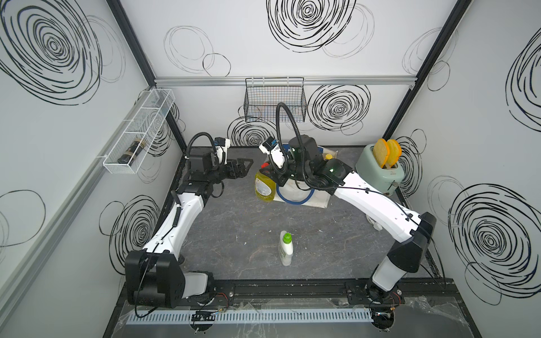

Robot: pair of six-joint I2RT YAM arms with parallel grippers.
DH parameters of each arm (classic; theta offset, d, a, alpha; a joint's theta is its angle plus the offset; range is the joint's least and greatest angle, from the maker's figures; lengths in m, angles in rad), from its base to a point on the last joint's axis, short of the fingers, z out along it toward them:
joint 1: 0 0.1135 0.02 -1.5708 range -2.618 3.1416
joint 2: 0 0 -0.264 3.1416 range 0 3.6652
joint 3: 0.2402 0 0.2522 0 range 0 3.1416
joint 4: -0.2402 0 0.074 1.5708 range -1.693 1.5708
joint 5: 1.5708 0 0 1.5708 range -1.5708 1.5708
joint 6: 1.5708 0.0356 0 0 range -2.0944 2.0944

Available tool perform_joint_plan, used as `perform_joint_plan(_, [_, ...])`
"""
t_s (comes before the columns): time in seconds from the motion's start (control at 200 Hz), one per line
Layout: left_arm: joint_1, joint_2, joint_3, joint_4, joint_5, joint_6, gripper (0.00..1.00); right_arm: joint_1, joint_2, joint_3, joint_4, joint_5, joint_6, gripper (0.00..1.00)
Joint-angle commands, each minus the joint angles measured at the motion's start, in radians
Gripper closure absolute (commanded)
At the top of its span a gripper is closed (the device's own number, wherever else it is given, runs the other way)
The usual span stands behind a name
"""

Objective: Pack dish soap into the shopping bag
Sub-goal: Pick up the bottle of dish soap at the center of the board.

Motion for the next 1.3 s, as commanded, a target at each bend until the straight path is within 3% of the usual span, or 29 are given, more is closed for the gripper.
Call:
perform_joint_plan(0.0, [-0.015, -0.006, 0.046, 0.003, -0.019, 0.034, 0.04, -0.016, -0.021, 0.135, 0.034, 0.009, -0.019, 1.0])
perform_joint_plan(0.445, [-0.098, 0.011, 0.07, -0.018, -0.038, 0.059, 0.04, -0.109, 0.064, 0.404, -0.027, 0.022, -0.039, 1.0])
perform_joint_plan(1.296, [-0.184, 0.016, 0.034, 0.013, -0.055, 0.053, 0.04, -0.327, 0.162, 0.452, 0.002, -0.134, -0.106, 1.0])
